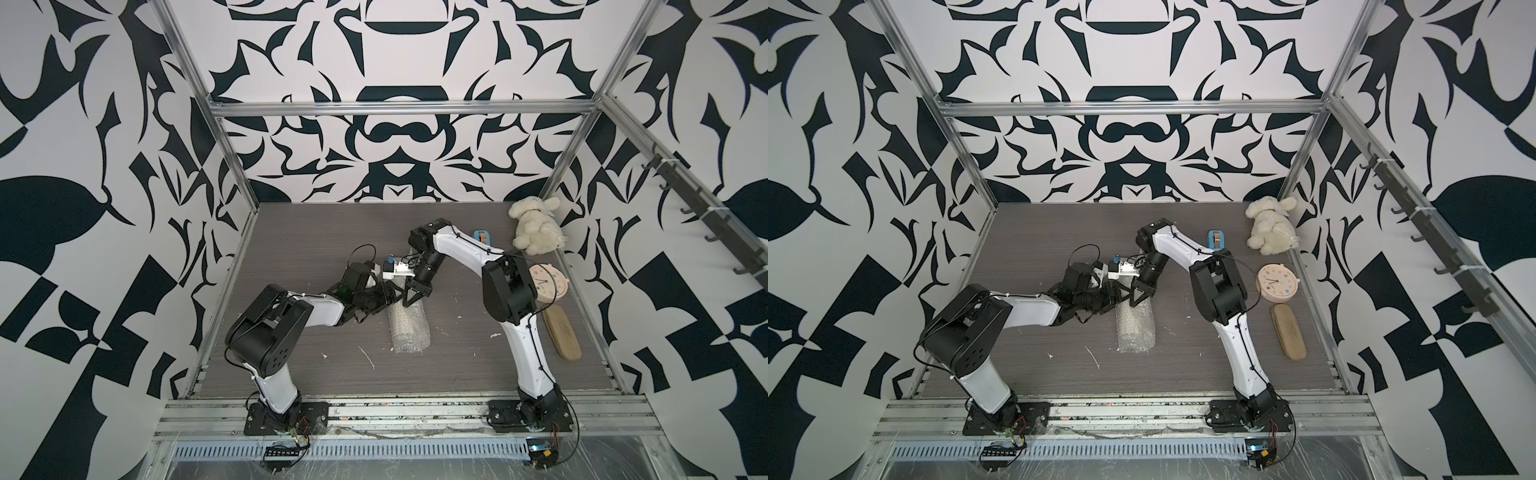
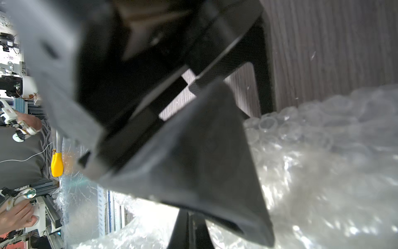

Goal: Wrap vases in bubble wrap
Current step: Stick the tape on the bubble wrap.

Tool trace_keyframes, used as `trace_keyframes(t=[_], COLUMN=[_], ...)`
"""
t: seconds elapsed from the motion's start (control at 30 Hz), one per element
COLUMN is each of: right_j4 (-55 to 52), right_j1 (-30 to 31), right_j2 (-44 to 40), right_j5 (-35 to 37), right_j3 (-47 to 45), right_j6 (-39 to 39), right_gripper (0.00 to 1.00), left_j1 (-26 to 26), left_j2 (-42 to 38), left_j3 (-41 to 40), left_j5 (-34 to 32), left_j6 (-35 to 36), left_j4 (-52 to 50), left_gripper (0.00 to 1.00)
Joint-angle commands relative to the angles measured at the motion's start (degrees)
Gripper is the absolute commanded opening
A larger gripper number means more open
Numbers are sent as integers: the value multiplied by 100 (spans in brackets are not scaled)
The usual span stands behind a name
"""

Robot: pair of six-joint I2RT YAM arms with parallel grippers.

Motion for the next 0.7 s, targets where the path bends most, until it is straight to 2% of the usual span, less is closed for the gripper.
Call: trace_keyframes(t=[0.0,0.1,0.67], right_j4=[-246,-398,-805], right_j1=[34,25,-69], right_j2=[32,12,-215], right_j5=[369,431,604], right_j3=[248,382,539], right_j6=[207,277,488], right_gripper=[0,0,16], left_j1=[-1,-6,-10], left_j2=[188,172,96], left_j3=[-165,-119,-72], left_j5=[-218,-251,-414], left_j6=[29,95,241], left_j4=[-275,-385,-696], left_gripper=[65,63,59])
